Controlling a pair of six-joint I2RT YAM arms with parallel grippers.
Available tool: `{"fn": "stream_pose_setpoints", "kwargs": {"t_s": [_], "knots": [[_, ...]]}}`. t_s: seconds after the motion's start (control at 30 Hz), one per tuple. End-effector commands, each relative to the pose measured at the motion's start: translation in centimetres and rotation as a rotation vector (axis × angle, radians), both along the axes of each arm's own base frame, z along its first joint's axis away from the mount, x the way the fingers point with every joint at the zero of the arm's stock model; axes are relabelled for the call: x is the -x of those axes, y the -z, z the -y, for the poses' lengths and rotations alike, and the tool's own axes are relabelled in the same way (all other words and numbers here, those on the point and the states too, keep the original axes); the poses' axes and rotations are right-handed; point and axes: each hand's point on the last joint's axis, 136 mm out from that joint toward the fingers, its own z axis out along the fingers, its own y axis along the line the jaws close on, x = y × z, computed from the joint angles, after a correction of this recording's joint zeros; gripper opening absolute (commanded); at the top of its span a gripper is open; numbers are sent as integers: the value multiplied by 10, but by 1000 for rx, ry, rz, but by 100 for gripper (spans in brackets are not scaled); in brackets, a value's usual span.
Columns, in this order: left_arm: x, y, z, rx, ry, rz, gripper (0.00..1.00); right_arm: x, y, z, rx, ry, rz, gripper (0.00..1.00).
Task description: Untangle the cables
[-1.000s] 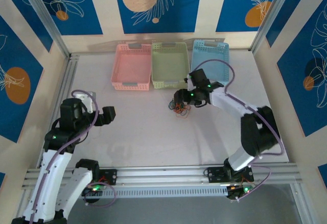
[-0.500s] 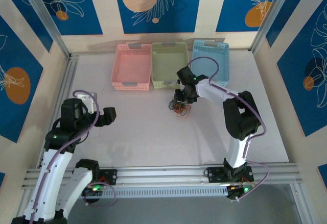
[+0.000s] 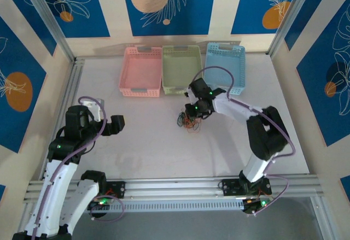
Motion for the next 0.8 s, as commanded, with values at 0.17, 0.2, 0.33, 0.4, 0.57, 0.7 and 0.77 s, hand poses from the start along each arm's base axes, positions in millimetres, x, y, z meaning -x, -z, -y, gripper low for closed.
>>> {"fn": "stream_pose_setpoints", "kwargs": {"t_s": [0.17,0.2,0.33,0.4,0.57,0.7,0.77], "knots": [[12,-8,42,150,190,-42,95,51,-55,-35,-292,-205,109,0],[13,-8,47,170,202,-59,94,55,-53,-34,-295,-210,116,0],[18,-10,75,338,271,-125,86,69,-44,-30,-324,-202,120,0],[18,-10,89,380,305,-122,85,72,-45,-27,-337,-198,135,0],[21,14,131,361,385,-169,83,75,-46,-19,-372,-166,168,0],[27,33,175,316,472,-202,81,79,-48,-16,-396,-153,179,0],[28,40,195,314,500,-211,81,80,-50,-13,-399,-144,199,0]]}}
